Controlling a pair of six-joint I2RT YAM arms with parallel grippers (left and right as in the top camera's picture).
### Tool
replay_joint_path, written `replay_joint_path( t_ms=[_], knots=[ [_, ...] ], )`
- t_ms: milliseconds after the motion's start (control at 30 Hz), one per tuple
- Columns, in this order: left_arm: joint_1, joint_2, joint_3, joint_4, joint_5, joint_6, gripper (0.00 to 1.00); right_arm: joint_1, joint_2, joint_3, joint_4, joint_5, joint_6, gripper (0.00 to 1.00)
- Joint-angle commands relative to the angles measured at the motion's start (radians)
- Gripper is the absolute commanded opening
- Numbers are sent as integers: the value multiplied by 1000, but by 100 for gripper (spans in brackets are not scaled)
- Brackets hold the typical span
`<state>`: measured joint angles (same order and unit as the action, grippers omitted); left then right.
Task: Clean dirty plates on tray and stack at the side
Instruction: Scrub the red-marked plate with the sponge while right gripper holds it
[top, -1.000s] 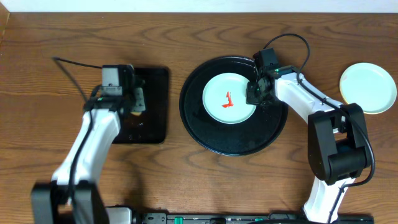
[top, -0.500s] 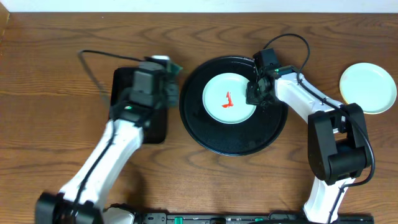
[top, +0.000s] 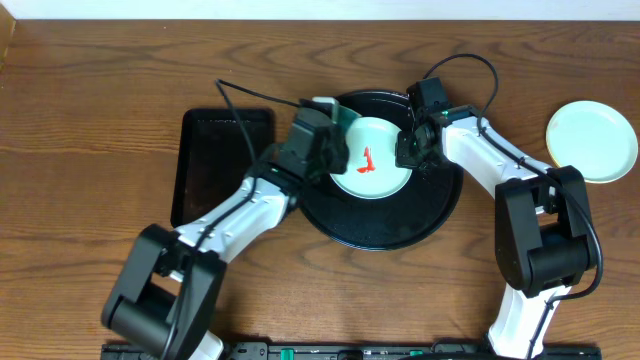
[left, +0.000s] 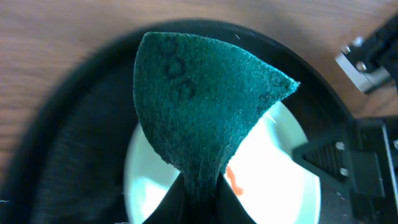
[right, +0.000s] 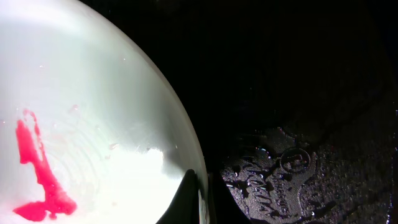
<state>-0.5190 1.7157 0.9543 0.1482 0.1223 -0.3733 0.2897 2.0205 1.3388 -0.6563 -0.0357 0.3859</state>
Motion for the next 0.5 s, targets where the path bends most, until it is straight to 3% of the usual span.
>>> replay_joint_path(
  t_ms=[0, 300, 467],
  knots=[
    [-16, 31, 10, 32, 4, -89, 7, 18, 54, -19, -2, 20, 3, 1],
    [-17, 95, 10, 136, -6, -234, 7, 43, 54, -19, -2, 20, 2, 1],
    [-27, 103, 10, 139, 2, -257, 7, 54, 54, -19, -2, 20, 2, 1]
  ],
)
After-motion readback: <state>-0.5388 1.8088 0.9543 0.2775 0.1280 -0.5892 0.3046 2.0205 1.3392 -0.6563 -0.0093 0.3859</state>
